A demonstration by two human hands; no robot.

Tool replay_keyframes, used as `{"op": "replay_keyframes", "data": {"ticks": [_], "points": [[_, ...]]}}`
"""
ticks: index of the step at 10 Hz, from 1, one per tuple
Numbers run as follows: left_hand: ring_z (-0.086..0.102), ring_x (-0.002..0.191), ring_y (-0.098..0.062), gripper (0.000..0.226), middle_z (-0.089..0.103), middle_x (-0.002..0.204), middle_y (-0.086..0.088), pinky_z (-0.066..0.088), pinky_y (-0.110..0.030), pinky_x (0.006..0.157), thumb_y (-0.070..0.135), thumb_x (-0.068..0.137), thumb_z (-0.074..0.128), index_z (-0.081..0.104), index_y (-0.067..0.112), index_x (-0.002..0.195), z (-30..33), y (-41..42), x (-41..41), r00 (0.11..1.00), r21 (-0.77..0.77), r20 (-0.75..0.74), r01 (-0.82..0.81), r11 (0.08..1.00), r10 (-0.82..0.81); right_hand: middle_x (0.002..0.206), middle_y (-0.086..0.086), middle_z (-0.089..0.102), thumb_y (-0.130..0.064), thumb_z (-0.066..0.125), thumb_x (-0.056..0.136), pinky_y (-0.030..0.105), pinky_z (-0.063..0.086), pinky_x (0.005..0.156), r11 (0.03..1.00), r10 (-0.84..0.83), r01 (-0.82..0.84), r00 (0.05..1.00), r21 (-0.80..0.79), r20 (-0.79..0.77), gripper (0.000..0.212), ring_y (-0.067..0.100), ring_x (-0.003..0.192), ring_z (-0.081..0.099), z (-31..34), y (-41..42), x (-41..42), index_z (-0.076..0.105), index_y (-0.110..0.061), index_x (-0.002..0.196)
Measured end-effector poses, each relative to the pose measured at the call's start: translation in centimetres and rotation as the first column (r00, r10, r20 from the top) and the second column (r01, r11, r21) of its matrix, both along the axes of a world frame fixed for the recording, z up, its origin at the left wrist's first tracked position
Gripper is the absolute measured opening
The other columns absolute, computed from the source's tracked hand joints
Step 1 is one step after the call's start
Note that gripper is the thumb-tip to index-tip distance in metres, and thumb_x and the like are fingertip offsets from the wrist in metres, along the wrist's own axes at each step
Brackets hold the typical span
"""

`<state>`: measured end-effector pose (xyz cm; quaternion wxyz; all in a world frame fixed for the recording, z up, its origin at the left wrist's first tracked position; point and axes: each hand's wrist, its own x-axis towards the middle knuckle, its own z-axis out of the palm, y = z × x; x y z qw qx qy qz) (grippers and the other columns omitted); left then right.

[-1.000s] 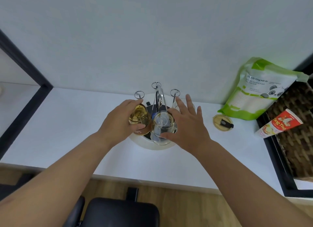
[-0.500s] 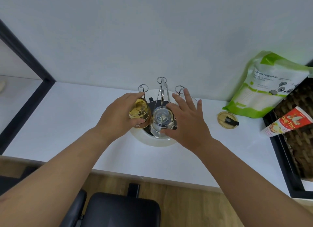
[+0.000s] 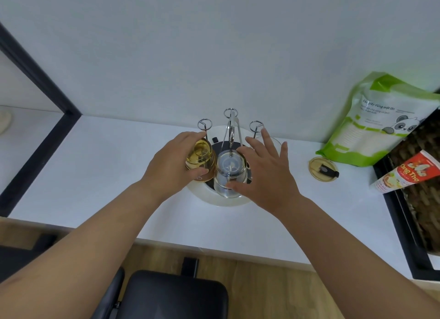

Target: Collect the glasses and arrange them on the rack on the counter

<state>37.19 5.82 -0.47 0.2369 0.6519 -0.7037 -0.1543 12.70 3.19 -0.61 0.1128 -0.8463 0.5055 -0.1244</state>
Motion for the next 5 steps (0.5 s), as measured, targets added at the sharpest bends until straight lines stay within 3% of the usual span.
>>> {"op": "replay_keyframes", "data": {"ticks": [2,4,5], "points": [[0.049,0.135,-0.017,0.086,0.047,0.153,0.01,0.049,-0.039,0.103,0.038,0.079,0.087,0.042,0.033,0.153,0.1,0.1,-0.1,1.0,0.018,0.011,0.023,1.0,-0.023,0.168,0.007,0.037,-0.072,0.068,0.082,0.073,0.009,0.123,1.0,-0.013,0.014,0.999,0.008,-0.035,0.085,0.03,0.164,0.002,0.1,0.1,0.0,0.051,-0.022,0.148],[0.033,0.149,-0.017,0.095,0.032,0.166,0.011,0.037,-0.035,0.11,0.043,0.078,0.087,0.035,0.037,0.158,0.3,0.6,0.0,1.0,0.068,0.008,0.018,0.998,-0.018,0.175,0.006,0.023,-0.079,0.065,0.08,0.07,0.003,0.125,0.999,-0.01,0.013,0.998,0.031,-0.066,0.101,0.028,0.164,-0.007,0.7,0.3,-0.1,0.035,-0.025,0.161],[0.031,0.15,-0.017,0.095,0.031,0.166,0.012,0.039,-0.039,0.113,0.046,0.078,0.086,0.035,0.039,0.157,1.0,0.9,0.2,1.0,0.058,0.02,-0.001,0.998,0.0,0.175,0.005,0.024,-0.079,0.067,0.078,0.069,0.004,0.126,0.999,-0.029,0.03,0.999,0.036,-0.039,0.104,0.026,0.164,-0.007,1.4,0.4,-0.3,0.035,-0.025,0.161]]}}
